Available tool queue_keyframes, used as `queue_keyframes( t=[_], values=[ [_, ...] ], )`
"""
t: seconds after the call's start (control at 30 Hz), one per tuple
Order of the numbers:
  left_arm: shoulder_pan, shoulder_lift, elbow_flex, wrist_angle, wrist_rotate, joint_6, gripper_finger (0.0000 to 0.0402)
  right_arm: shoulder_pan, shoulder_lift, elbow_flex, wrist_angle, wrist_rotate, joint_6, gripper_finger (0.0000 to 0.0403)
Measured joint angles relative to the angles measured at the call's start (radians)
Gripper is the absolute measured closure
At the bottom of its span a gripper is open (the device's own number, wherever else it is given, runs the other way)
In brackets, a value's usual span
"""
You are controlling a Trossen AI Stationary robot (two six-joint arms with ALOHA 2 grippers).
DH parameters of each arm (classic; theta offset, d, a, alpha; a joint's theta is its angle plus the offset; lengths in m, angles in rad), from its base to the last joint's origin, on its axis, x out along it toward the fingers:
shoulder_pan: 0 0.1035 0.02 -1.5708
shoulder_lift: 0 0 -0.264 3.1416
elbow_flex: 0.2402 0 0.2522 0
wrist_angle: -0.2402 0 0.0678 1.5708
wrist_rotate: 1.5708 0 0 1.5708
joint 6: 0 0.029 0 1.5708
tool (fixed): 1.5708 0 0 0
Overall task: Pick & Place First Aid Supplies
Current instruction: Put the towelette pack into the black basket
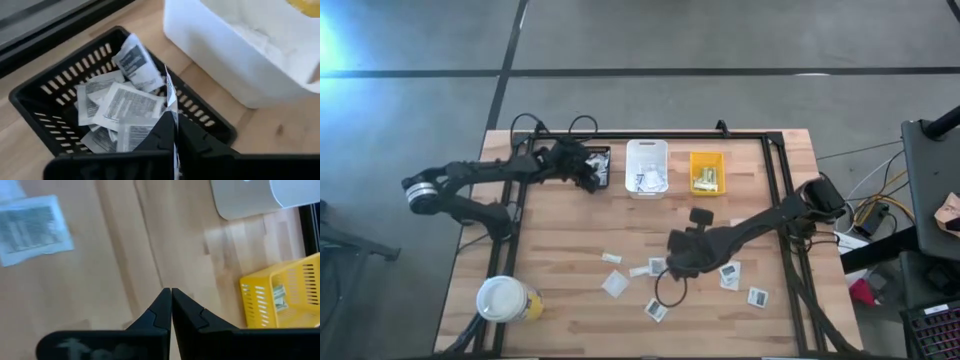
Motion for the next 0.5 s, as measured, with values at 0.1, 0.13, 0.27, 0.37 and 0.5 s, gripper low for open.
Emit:
queue_keyframes(
  t=[0.1, 0.13, 0.27, 0.37, 0.5],
  values=[
    [0.014, 0.021, 0.000, 0.023, -0.002, -0.003, 0.0387, 0.025, 0.000, 0.016, 0.001, 0.000, 0.003, 0.0394],
    [0.018, 0.024, 0.000, 0.029, -0.002, -0.009, 0.0384, 0.031, 0.000, 0.022, 0.001, 0.000, 0.007, 0.0394],
    [0.035, 0.028, 0.000, 0.031, -0.013, -0.014, 0.0370, 0.056, 0.000, 0.040, 0.001, 0.000, 0.021, 0.0394],
    [0.043, 0.026, 0.000, 0.031, -0.037, -0.014, 0.0356, 0.069, 0.000, 0.041, 0.000, 0.000, 0.022, 0.0394],
    [0.044, 0.020, 0.007, 0.030, -0.119, 0.004, 0.0333, 0.075, 0.000, 0.041, 0.000, 0.000, 0.035, 0.0394]
  ],
)
